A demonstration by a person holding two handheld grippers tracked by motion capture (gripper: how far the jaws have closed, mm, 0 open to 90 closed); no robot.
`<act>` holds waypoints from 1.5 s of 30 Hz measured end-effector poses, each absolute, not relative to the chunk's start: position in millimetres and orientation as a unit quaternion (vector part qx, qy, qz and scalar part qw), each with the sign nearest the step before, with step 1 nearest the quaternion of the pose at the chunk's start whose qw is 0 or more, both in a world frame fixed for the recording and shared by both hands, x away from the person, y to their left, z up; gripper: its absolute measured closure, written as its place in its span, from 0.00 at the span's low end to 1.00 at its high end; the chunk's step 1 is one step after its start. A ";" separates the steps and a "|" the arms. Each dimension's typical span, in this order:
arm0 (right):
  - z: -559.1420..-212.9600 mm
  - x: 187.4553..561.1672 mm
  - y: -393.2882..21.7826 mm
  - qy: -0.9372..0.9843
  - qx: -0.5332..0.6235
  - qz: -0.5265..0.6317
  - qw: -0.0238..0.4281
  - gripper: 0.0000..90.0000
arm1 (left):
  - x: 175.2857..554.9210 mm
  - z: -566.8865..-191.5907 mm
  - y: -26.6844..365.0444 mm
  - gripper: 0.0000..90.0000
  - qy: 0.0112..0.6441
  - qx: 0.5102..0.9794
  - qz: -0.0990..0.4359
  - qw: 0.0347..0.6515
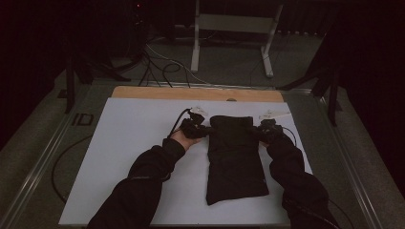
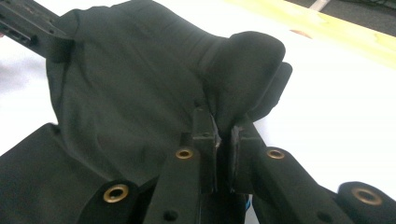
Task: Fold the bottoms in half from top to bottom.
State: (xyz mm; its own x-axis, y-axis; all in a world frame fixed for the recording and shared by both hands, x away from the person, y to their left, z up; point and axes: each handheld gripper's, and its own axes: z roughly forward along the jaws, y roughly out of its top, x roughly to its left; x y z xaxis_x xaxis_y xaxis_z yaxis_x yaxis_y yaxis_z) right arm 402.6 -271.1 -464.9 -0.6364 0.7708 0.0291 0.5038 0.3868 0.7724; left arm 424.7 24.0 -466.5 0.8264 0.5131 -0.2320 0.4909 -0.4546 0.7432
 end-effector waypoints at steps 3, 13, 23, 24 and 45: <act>-464.4 395.1 -271.6 0.815 0.390 0.393 0.171 0.93 | 419.2 -465.0 23.9 0.97 0.287 0.855 0.011 0.431; -463.8 365.8 -273.5 0.812 0.384 0.400 0.181 0.93 | 400.6 -461.1 24.9 0.97 0.273 0.856 -0.004 0.438; -458.8 343.8 -272.4 0.812 0.383 0.398 0.187 0.93 | 382.2 -458.3 26.2 0.97 0.255 0.860 -0.009 0.443; -458.5 341.5 -272.5 0.813 0.381 0.399 0.187 0.93 | 379.8 -458.3 26.4 0.97 0.253 0.860 -0.010 0.444; -467.3 293.9 -274.5 0.817 0.385 0.392 0.178 0.93 | 335.9 -471.9 23.1 0.97 0.242 0.865 -0.016 0.440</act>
State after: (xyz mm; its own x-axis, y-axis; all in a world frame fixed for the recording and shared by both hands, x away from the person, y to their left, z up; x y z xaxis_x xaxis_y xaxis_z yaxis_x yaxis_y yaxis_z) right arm 293.9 -274.5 -467.3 -0.6410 0.7675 0.0111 0.4892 0.3974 0.7764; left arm 335.9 23.1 -471.9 0.8824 0.4042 -0.2409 0.4329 -0.4964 0.7525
